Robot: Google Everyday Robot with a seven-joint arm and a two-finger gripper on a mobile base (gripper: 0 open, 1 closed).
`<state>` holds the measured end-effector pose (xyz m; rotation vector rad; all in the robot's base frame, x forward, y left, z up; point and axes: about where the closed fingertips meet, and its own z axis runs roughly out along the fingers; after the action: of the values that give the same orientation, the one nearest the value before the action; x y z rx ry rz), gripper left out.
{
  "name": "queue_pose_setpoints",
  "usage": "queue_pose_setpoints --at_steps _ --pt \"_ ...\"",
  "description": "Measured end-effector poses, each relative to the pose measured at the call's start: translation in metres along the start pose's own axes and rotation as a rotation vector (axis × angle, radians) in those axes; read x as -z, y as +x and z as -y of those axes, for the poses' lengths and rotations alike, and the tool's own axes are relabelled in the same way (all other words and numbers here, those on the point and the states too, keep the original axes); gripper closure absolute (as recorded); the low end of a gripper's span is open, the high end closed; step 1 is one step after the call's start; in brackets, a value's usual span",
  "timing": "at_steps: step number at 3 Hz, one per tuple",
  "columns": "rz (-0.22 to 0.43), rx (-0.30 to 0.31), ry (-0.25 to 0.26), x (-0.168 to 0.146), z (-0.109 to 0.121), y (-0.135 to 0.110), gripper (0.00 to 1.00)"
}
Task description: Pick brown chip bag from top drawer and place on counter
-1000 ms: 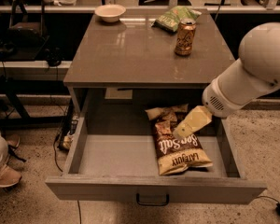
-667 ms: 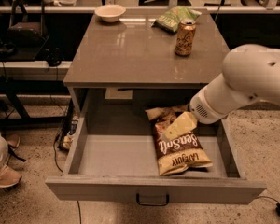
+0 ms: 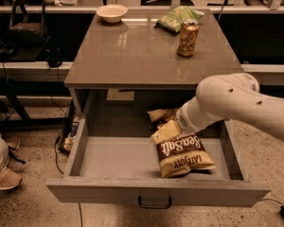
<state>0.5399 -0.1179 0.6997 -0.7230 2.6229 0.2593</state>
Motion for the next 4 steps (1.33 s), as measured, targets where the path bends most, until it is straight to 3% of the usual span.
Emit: queue_pose_setpoints --at_steps 2,3,4 --pt "0.019 -0.147 0.141 -0.044 0.037 0.004 0.00" --pt "0.020 -0.203 0.178 -0.061 0.050 0.008 0.00" --pt "0.002 -0.229 0.166 -0.081 0.052 0.015 0.18"
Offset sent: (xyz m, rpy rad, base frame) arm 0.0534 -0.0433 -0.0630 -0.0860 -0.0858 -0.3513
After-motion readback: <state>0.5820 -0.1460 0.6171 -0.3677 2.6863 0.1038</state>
